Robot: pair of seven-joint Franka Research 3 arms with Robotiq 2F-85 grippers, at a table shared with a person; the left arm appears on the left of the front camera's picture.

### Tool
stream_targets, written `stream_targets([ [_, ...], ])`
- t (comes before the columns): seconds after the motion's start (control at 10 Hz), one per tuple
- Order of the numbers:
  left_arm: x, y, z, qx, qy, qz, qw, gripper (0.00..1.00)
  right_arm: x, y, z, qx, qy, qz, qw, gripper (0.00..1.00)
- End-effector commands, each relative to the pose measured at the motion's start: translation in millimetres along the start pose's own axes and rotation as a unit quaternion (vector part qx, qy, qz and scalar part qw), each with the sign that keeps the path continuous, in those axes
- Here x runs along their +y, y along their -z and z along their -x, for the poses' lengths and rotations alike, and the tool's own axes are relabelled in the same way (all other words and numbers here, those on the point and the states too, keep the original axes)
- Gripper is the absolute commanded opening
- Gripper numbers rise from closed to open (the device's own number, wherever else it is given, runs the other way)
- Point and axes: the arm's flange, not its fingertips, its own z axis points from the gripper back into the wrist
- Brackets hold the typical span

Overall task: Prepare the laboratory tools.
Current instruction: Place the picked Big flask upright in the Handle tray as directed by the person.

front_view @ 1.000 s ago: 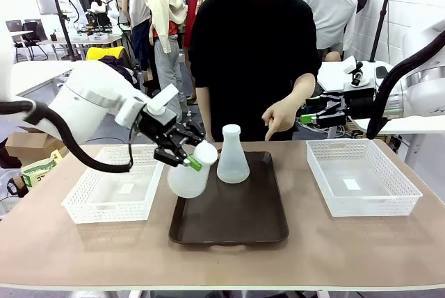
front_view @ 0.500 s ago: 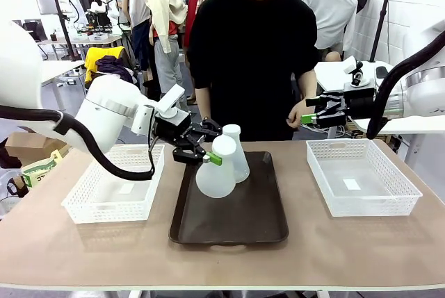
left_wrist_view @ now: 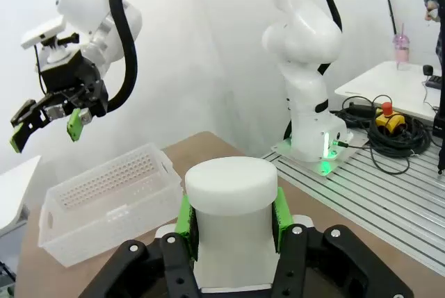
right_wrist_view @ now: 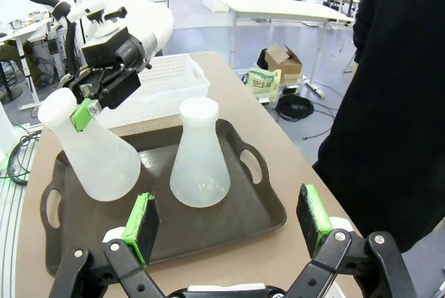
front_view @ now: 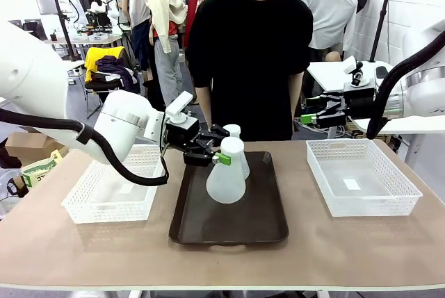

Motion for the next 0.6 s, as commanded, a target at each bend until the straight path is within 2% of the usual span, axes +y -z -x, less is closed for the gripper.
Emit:
stream_targets([
  [0.0, 10, 1, 2, -0.045, -0.013, 0.018, 0.999, 0.0, 2, -1, 0, 0.005, 0.001, -0.003, 1.0, 1.0],
  [0.5, 7, -8, 22, -0.024, -0.031, 0.015, 0.999, 0.0, 2, -1, 0, 0.005, 0.001, -0.003, 1.0, 1.0],
])
